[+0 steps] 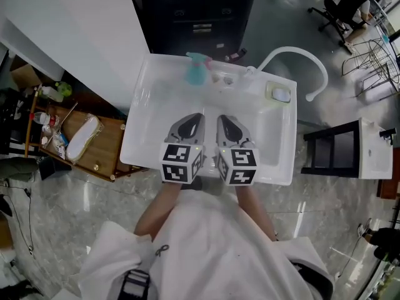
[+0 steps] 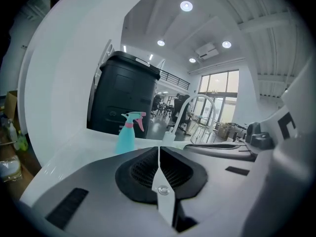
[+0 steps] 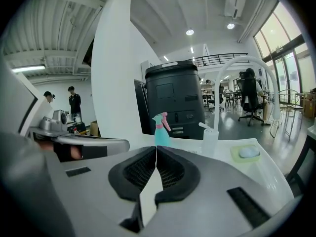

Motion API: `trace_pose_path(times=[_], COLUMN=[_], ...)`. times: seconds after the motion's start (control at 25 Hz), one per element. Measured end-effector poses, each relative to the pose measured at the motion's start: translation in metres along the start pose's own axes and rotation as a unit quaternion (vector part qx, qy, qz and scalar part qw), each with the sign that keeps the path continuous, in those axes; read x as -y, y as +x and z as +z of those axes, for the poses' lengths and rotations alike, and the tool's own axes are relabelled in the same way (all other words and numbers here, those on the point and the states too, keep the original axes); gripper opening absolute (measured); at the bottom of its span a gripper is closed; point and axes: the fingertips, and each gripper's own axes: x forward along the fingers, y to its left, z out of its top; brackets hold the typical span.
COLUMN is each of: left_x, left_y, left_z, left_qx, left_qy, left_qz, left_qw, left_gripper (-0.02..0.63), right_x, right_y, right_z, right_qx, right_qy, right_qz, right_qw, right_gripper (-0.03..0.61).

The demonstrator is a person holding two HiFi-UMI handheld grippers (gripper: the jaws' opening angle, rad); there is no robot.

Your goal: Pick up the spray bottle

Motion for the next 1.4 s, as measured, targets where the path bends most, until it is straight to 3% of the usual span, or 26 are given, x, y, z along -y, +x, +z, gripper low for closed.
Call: trace_pose_path(times=[0.64, 0.88, 1.28, 1.32, 1.4], left_x=[-0.068, -0.082, -0.095, -0.097, -0.1], left_y=[0.027, 0.033, 0.043, 0.044, 0.045], left_z=[0.022, 0.031, 0.035, 0.035, 0.033], left_qx=[-0.004, 0.002, 0.0, -0.001, -0.004], left_qy=[-0.01, -0.007, -0.014, -0.015, -0.015], left_qz=[-0.014, -0.016, -0.003, -0.001, 0.002], left_qw=[0.9998, 0.9999, 0.9999, 0.9999, 0.9999], left_gripper=[0.034, 0.034, 0.034, 0.034, 0.034], right_x=[-0.016, -0.02, -0.018, -0.017, -0.018], right_y=[0.067, 0.082, 0.099, 0.101, 0.106], right_z=[0.025, 0.028, 0.038, 0.04, 0.041], right_qx=[0.01, 0.007, 0.013, 0.014, 0.014], right_qy=[0.033, 0.052, 0.044, 0.043, 0.045], right_qz=[-0.005, 0.001, 0.01, 0.013, 0.025], right_qw=[0.999, 0.999, 0.999, 0.999, 0.999], right_gripper=[0.028, 0.029, 0.031, 0.041, 0.169])
